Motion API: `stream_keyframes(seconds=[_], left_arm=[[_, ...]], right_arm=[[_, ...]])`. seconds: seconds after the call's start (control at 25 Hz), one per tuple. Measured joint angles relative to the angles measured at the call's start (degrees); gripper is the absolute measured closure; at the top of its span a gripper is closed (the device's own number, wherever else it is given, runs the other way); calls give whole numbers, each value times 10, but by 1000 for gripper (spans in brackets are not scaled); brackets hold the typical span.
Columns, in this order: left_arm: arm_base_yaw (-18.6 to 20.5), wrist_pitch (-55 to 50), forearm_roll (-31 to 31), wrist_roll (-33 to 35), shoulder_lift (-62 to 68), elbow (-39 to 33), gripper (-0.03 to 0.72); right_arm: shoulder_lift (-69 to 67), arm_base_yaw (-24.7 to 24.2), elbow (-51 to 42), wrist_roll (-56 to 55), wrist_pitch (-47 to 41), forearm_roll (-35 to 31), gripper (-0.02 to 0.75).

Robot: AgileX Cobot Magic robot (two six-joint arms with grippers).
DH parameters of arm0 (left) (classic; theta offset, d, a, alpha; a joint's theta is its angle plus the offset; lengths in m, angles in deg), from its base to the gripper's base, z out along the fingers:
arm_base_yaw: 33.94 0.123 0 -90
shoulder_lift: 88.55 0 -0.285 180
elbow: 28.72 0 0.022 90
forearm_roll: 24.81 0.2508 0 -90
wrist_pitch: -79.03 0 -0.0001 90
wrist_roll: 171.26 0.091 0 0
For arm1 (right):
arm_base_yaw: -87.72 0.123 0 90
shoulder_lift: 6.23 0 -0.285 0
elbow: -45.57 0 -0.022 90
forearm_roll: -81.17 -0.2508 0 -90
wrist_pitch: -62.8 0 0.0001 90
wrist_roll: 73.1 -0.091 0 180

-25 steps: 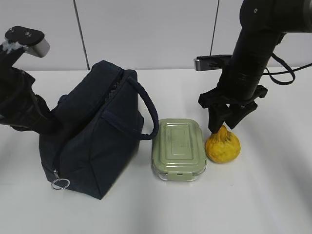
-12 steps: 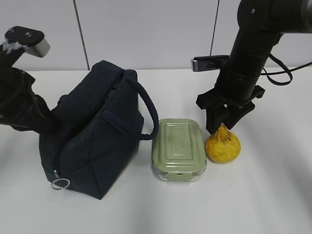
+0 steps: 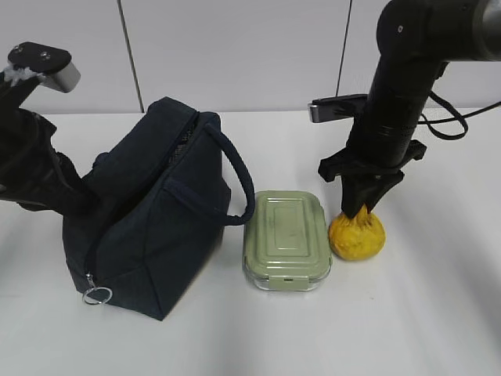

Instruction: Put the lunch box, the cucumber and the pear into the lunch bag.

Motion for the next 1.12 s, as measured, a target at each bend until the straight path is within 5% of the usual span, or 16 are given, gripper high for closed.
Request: stream_keyframes(seconds=[0.28,0.52,0.68,0.88,1.12], left_arm=[[0,0,0,0,0,0,685],[0,0,0,0,0,0,685],[0,0,0,0,0,0,685],[0,0,0,0,0,0,685],[0,0,3,0,0,0,685]], right_arm=[[77,0,40,22,-2,-64,609],[132,7,124,100,-4,-225,610],[128,55,137,173,24,-305,612],[86,131,138,219,99,-317,613],[27,154,138,216,116,-269,615]])
